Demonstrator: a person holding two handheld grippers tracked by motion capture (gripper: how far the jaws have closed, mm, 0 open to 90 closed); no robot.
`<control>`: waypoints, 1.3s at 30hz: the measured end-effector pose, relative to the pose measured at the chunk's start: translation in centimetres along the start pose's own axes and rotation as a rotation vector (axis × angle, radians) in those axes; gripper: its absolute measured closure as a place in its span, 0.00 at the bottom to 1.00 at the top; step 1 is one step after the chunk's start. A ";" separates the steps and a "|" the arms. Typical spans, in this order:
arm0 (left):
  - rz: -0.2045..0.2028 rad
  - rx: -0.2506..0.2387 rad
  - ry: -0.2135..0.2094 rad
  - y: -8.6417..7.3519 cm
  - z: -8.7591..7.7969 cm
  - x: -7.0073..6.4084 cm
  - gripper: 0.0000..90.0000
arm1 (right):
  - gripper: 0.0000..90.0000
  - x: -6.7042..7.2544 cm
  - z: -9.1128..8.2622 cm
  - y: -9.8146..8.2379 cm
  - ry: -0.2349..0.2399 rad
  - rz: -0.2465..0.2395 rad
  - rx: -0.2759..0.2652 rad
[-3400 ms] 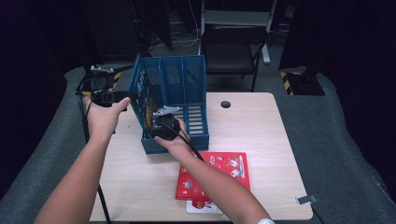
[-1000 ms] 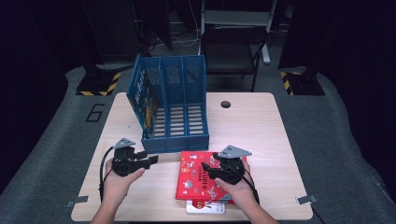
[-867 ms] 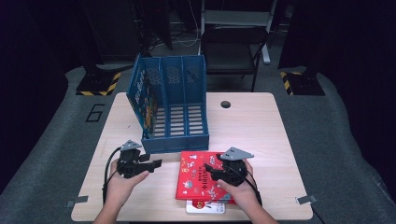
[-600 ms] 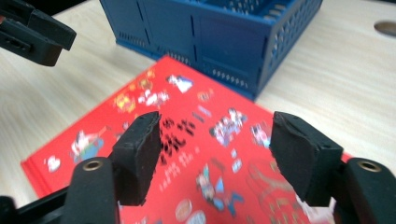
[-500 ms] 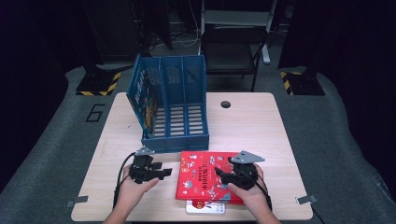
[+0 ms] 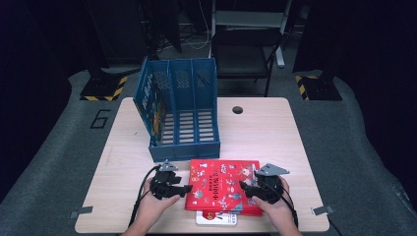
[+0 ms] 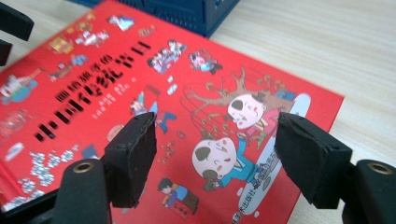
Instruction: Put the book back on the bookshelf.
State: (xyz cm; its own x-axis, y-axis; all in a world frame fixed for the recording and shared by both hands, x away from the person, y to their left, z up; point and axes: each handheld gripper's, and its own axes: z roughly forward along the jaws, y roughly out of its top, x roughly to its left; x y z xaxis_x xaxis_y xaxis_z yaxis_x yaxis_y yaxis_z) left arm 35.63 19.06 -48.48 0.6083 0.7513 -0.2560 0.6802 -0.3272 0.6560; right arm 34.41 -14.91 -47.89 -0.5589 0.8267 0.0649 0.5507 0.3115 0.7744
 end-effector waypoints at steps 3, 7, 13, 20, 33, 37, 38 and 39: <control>0.019 0.013 -0.009 0.1 0.6 -0.3 0.42 | 0.32 -0.5 0.5 -0.3 0.012 0.008 0.029; 0.043 0.018 -0.045 0.1 1.3 -0.6 0.39 | 0.32 -0.6 0.7 -0.4 0.017 0.035 0.040; 0.028 0.002 -0.080 -0.1 1.9 -0.7 0.36 | 0.30 -0.6 0.6 -0.7 -0.010 0.016 0.037; 0.014 0.002 -0.084 -0.3 2.1 -0.9 0.30 | 0.30 -1.0 -0.1 -1.1 -0.029 0.041 0.045; -0.018 -0.010 -0.086 -0.6 2.2 -0.9 0.28 | 0.27 -1.6 0.2 -1.6 -0.018 0.120 0.079; -0.004 -0.002 -0.087 -0.6 2.2 -0.8 0.28 | 0.30 -1.9 0.0 -1.7 -0.001 0.179 0.091; -0.018 -0.008 -0.091 -0.6 2.2 -0.9 0.28 | 0.29 -2.0 0.0 -1.7 0.005 0.189 0.102; -0.013 -0.007 -0.090 -0.6 2.2 -0.8 0.28 | 0.29 -2.1 0.0 -1.7 0.013 0.191 0.107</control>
State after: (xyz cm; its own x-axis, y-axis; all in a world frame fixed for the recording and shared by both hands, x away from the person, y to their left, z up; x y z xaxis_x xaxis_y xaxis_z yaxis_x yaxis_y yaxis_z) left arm 35.60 17.39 -50.22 0.6341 0.7007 -0.3270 0.6855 -0.3138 0.6569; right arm 34.66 -17.17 -49.36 -0.4452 0.8698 0.2128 0.7098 0.1978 0.6761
